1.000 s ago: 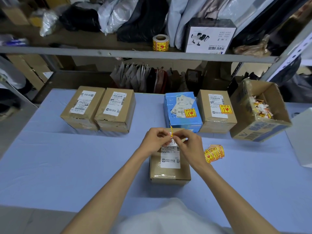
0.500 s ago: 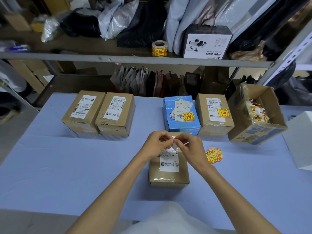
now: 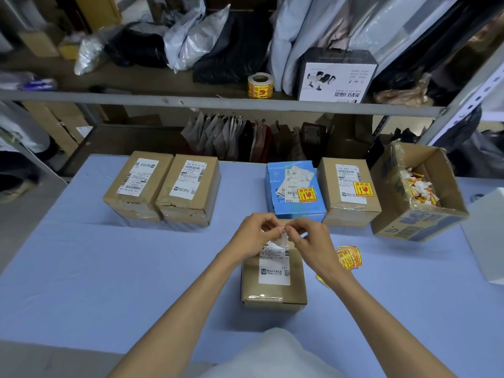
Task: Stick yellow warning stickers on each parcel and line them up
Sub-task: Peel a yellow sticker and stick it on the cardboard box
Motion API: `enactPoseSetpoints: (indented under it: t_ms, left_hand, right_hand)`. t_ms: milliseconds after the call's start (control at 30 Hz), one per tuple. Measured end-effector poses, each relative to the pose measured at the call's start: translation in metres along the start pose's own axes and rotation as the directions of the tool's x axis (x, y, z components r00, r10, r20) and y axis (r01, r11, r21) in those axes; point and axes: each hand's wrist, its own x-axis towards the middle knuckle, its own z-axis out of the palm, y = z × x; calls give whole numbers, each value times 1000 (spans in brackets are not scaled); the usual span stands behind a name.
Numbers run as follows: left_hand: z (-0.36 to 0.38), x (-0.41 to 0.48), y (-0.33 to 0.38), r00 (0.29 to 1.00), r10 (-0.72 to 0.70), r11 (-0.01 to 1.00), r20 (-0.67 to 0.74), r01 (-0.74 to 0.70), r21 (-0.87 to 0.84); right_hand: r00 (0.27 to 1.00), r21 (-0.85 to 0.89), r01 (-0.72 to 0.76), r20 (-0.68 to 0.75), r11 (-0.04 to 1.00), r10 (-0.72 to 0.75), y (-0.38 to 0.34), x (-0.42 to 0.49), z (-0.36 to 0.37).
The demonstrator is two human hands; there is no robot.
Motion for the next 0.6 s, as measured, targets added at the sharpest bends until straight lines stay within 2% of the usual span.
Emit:
enactPoseSetpoints:
  t_ms: [200, 600]
  left_hand:
    - [-3, -1, -2, 999, 6, 1000, -31, -6, 23]
    - [-1, -9, -7, 997, 13, 1000, -70, -11, 24]
  right_hand:
    - [1000, 72, 9, 8, 997, -10, -1, -1, 3]
    - [1000, 102, -2, -23, 995, 5, 6, -6, 11]
